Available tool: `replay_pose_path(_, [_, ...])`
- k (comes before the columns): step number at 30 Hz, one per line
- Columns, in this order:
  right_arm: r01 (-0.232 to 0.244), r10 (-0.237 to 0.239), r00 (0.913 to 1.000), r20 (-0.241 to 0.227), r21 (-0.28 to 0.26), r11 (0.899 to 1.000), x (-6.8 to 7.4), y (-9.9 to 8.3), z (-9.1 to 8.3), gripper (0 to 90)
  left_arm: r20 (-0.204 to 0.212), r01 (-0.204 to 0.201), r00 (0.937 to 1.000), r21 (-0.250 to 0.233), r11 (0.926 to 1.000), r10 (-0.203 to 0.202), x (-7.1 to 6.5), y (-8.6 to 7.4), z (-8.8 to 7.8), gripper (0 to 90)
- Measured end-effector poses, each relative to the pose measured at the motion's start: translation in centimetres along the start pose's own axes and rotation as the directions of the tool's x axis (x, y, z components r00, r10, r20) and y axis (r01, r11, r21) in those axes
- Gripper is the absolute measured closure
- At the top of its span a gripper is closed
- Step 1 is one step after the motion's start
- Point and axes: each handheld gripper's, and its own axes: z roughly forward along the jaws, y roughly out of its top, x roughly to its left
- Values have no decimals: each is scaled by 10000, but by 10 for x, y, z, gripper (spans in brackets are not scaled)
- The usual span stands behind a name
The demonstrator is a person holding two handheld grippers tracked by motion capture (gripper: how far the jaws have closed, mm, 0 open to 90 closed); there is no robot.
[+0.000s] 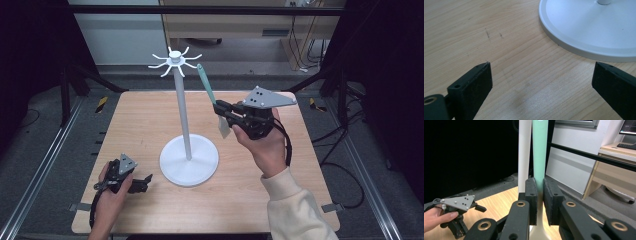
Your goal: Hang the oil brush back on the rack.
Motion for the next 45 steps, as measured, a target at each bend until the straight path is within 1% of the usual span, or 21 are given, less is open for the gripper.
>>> replay_pose_path(15, [-8,10,9999,-130,149,9999,2,1,11,823,5,-23,10000,7,10000,23,0,0,0,27])
replay_pose_path(20, [-81,81,10000,-33,133,9999,2,0,16,822,16,-36,10000,11,10000,36,0,0,0,27])
replay_pose_path(26, [-166,166,9998,66,12,9999,2,-2,23,822,24,-34,10000,5,10000,34,-1,0,0,27])
replay_pose_path(29, [-107,107,9999,113,-16,9999,3,-3,26,822,39,-45,10000,9,10000,45,-1,0,0,27])
replay_pose_path(31, [-133,134,9999,96,-79,9999,2,-4,28,822,44,-52,10000,18,10000,52,-1,0,0,27])
replay_pose_path(35, [-112,116,9997,202,-209,9997,3,-6,31,821,53,-51,10000,21,10000,51,-1,0,0,27])
replay_pose_path(39, [-157,162,9997,174,-285,9995,4,-7,34,822,65,-56,10000,25,10000,56,-1,0,0,28])
replay_pose_path(45, [-124,133,9995,273,-338,9994,5,-7,38,822,65,-44,10000,9,10000,44,-1,0,0,28])
